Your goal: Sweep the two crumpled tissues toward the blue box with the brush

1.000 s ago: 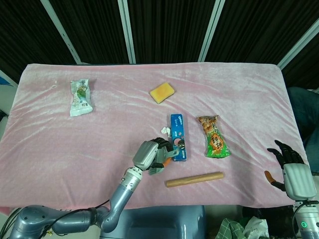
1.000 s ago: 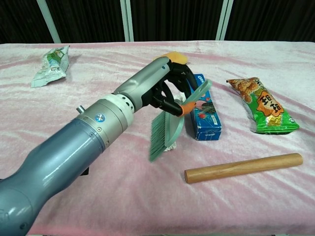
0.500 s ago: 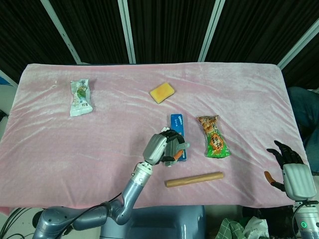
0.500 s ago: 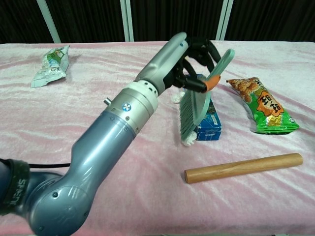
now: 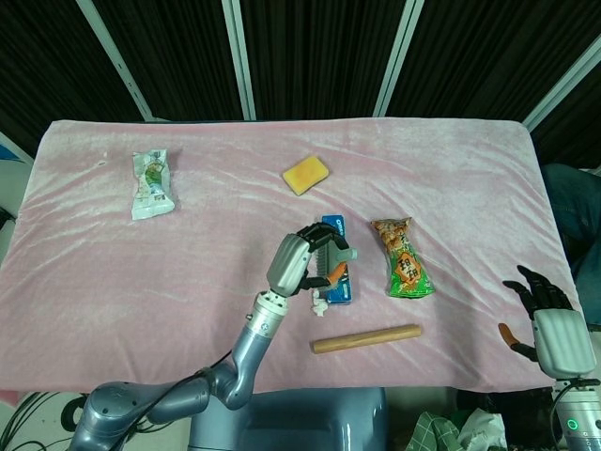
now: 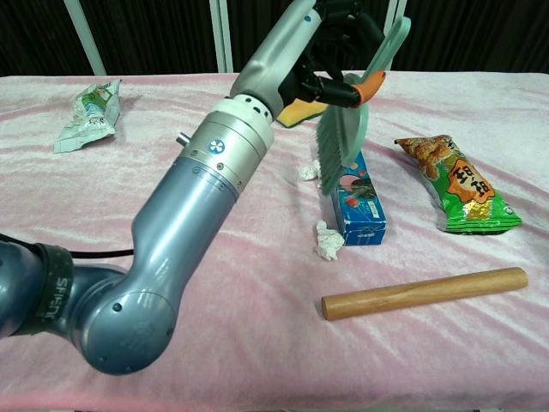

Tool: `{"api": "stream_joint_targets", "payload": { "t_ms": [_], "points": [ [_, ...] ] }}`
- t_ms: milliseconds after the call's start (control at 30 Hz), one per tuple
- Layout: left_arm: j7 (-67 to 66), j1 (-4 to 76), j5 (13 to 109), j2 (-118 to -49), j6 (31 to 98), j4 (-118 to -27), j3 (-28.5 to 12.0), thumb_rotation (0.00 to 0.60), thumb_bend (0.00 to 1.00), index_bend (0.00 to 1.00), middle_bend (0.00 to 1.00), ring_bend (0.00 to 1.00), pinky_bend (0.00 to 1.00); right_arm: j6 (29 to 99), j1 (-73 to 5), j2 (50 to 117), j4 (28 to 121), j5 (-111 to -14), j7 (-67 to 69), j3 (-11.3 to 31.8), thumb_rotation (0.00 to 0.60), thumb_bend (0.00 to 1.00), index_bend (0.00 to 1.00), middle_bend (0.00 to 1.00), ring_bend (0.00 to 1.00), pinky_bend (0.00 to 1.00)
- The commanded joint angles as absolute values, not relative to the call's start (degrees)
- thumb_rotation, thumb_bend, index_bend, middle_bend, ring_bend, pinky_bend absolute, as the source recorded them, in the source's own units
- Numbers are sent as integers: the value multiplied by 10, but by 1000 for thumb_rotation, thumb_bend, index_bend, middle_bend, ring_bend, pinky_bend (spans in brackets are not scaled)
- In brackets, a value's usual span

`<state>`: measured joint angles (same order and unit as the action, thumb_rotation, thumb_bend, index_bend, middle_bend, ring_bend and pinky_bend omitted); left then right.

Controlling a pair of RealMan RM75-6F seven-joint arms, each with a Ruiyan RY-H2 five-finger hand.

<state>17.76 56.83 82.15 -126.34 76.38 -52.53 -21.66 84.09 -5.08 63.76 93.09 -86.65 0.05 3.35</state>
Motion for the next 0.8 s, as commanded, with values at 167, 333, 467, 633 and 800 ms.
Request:
{"api": "stream_joint_targets", "payload": {
  "t_ms": [167,333,467,633,800],
  "points": [
    [73,535,814,-1140,683,-593,-171,600,375,634,657,301,421,839,-52,640,931,-867,-6,33,600,198,270,101,123,194],
    [6,520,780,-1039,602,-661,-153,600,375,614,645,301,416,841,-50,640,933,-865,-5,33,600,199,270,101,123,194],
    [-30,508,741,-966,554,-723,-151,600,376,619,647,301,415,839,-51,640,933,-864,-6,33,600,198,270,100,123,194],
    [-30,490,716,-907,517,-764,-134,600,377,621,650,301,412,842,-50,639,933,-863,-4,34,600,198,270,100,123,194],
    [-65,466,704,-850,488,-775,-89,600,382,621,649,301,410,840,-49,639,934,-865,-4,32,600,198,271,101,123,194]
  ]
}}
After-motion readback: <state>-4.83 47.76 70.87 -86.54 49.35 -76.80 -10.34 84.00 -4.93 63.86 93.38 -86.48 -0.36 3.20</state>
